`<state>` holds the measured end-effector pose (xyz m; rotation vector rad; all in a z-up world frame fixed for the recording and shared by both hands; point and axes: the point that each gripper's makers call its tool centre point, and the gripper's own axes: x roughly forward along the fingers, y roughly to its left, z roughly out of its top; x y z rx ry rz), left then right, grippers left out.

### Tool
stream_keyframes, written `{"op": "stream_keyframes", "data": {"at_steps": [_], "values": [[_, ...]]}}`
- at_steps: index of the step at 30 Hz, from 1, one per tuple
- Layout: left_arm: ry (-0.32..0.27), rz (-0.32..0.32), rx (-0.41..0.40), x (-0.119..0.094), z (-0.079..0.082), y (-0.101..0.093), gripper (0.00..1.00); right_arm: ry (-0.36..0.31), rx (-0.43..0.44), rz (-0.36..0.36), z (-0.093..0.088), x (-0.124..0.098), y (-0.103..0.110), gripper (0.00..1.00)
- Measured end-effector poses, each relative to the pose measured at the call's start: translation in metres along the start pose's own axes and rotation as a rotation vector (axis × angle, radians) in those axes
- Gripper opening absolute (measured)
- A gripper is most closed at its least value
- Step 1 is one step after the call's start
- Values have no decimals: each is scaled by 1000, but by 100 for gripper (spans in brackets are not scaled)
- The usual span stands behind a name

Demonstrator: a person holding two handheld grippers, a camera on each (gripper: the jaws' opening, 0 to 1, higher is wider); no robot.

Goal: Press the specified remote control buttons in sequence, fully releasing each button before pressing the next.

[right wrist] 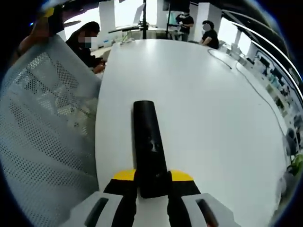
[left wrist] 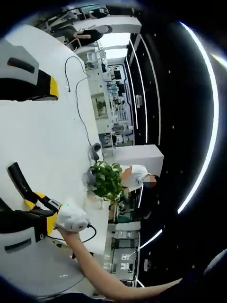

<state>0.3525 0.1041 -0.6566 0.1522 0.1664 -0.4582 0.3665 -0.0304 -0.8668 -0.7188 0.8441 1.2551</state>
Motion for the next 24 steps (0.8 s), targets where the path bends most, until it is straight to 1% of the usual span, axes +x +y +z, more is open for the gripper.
{"op": "stream_keyframes", "data": {"at_steps": [2, 3, 4, 7, 9, 17, 24], "values": [[-34, 17, -2, -3, 5, 3, 100, 8, -15, -3, 0, 1, -6, 21], [-50, 27, 0, -5, 8, 5, 100, 11, -9, 0, 1, 1, -10, 21], [-57, 30, -4, -5, 10, 6, 100, 13, -7, 1, 1, 1, -11, 21], [-72, 27, -34, -6, 12, 9, 100, 29, -8, -3, 4, 3, -27, 21], [-83, 25, -38, -7, 13, 9, 100, 34, -8, -8, 6, 5, -38, 21], [-94, 16, -38, -8, 14, 8, 100, 34, 31, -23, 17, 12, -79, 21], [-102, 2, -50, -9, 15, 7, 100, 39, 57, -35, 22, 15, -110, 21]]}}
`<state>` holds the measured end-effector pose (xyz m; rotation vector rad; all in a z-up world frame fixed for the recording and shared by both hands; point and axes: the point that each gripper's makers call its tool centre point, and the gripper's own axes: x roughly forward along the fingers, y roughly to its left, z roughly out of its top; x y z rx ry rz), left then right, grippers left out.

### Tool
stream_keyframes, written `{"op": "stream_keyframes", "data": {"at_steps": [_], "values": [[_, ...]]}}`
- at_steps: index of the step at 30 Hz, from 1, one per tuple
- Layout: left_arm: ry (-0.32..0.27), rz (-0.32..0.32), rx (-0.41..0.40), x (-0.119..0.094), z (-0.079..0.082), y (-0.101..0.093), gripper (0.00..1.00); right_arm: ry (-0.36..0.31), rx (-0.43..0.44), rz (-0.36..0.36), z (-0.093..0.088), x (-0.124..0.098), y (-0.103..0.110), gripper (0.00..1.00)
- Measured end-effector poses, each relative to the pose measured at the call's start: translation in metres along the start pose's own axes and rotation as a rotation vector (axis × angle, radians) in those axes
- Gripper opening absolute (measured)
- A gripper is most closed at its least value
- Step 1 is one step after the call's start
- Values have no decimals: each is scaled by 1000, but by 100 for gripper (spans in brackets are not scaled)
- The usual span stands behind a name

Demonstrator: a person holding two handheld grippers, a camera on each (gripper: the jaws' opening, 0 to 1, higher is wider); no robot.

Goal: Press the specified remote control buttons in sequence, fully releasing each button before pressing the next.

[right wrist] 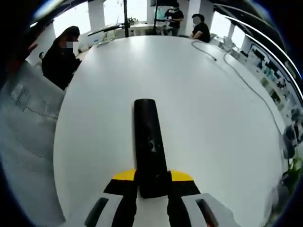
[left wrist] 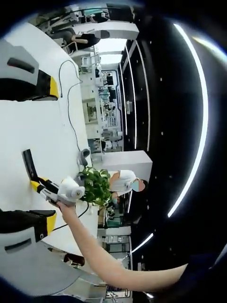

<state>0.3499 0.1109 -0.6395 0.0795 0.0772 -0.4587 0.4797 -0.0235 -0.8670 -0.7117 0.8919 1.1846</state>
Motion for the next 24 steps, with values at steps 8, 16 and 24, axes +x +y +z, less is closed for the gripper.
{"op": "stream_keyframes", "data": {"at_steps": [8, 16, 24], "values": [[2, -5, -23, 0, -1, 0, 100, 3, 9, -3, 6, 3, -21, 21], [-8, 17, -9, -1, 1, 3, 97, -3, 23, -2, 11, 5, -32, 22], [-70, 34, -36, -5, 13, 7, 100, -28, 51, -17, 13, 4, -25, 26]]}}
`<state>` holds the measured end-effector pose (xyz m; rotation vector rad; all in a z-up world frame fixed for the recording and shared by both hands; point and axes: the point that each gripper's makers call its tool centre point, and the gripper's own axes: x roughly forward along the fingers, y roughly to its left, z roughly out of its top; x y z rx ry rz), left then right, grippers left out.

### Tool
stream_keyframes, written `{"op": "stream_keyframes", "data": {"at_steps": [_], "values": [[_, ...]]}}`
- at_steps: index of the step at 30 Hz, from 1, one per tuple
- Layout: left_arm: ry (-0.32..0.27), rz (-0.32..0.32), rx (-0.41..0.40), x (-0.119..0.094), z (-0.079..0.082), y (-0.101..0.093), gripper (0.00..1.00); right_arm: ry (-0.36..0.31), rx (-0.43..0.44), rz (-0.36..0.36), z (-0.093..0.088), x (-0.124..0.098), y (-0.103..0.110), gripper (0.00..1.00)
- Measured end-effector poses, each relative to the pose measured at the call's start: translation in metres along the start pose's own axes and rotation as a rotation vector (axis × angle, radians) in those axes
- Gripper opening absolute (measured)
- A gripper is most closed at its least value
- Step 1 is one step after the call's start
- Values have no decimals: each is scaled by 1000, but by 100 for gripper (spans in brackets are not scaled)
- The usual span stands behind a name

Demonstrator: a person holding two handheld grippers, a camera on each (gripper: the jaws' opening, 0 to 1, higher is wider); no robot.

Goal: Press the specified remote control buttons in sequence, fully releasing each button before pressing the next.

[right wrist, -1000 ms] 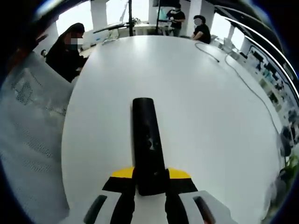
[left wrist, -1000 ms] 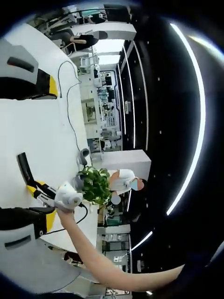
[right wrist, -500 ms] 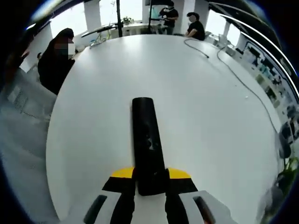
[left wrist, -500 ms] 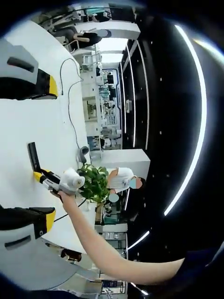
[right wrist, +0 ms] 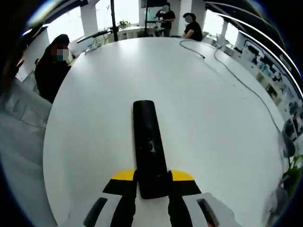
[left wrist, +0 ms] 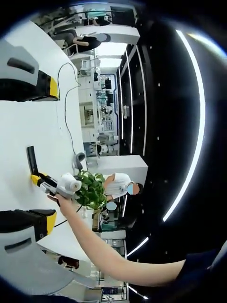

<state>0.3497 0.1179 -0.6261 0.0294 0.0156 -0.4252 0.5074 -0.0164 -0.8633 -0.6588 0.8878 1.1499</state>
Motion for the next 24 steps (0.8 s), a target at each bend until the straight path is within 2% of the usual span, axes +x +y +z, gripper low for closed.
{"op": "stream_keyframes", "data": {"at_steps": [2, 4, 5, 6, 9, 10, 13, 16, 19, 20, 24], "values": [[-5, 5, 0, 0, 1, 1, 100, -2, 4, 3, 1, 0, 5, 31], [-3, 14, 3, -1, 1, 3, 100, -22, 72, -14, 2, 0, 6, 39], [-2, 15, 1, -1, 0, 3, 100, -49, 125, -32, 4, -2, 6, 45], [-1, 16, -1, -1, 0, 3, 100, -79, 147, -49, 6, -6, 4, 48], [-1, 22, 2, -1, 0, 5, 100, -211, 238, -121, 16, -33, -2, 49], [-5, 22, 2, -2, 1, 5, 100, -247, 264, -139, 18, -42, -3, 52], [-12, 22, -3, -2, 2, 5, 100, -355, 326, -220, 22, -74, -8, 74], [-19, 19, -4, -2, 4, 4, 100, -449, 393, -304, 21, -108, -9, 87], [-21, 16, -4, -3, 4, 4, 100, -526, 453, -342, 22, -131, -6, 98], [-24, 15, -2, -3, 5, 4, 100, -551, 478, -368, 21, -142, -4, 99], [-25, 13, -2, -3, 5, 3, 100, -617, 492, -425, 19, -171, 8, 99]]}}
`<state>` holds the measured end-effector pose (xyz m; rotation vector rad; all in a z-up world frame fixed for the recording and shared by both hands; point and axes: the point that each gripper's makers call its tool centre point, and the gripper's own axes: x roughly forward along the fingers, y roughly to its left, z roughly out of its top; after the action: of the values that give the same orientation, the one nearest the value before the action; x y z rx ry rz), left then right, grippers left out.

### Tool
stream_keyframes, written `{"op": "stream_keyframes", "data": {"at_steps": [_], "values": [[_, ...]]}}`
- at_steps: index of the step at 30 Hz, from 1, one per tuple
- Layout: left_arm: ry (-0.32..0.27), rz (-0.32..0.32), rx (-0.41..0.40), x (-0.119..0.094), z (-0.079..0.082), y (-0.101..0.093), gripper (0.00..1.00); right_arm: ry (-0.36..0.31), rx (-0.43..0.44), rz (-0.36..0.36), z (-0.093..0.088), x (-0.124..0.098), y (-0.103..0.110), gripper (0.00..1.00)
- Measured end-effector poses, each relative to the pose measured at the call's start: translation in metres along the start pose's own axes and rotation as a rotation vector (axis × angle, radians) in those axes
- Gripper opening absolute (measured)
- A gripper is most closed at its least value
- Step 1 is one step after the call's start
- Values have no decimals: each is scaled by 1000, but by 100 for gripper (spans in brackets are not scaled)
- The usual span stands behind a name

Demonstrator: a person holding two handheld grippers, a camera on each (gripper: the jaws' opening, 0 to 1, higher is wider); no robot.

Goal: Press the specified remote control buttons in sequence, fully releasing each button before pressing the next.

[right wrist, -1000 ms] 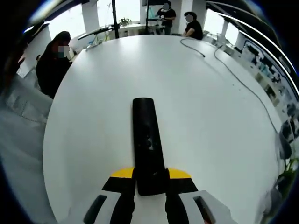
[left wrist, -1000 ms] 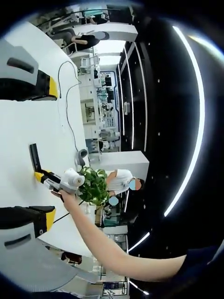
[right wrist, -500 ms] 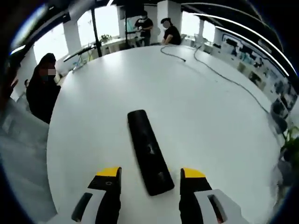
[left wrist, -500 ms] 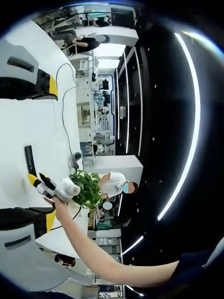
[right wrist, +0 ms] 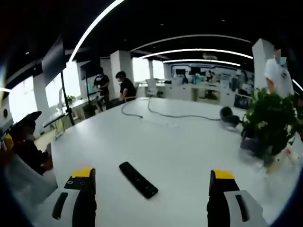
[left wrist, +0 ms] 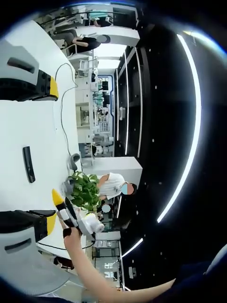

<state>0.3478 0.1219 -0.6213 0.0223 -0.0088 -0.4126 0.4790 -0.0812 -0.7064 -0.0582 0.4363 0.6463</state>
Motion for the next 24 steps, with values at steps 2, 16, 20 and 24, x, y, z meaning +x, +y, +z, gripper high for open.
{"op": "stream_keyframes", "data": {"at_steps": [2, 16, 20, 24], "values": [[6, 0, 7, 0, -1, 0, 100, -21, 7, -10, 3, -11, 2, 99], [6, -9, 25, -1, 0, -4, 100, -93, -19, -143, -3, -102, 18, 99], [6, -7, 18, -2, 0, -3, 100, -91, -47, -191, -10, -124, 20, 99], [1, -4, 18, -2, 1, -3, 100, -78, -135, -240, -15, -136, 21, 99]]}}
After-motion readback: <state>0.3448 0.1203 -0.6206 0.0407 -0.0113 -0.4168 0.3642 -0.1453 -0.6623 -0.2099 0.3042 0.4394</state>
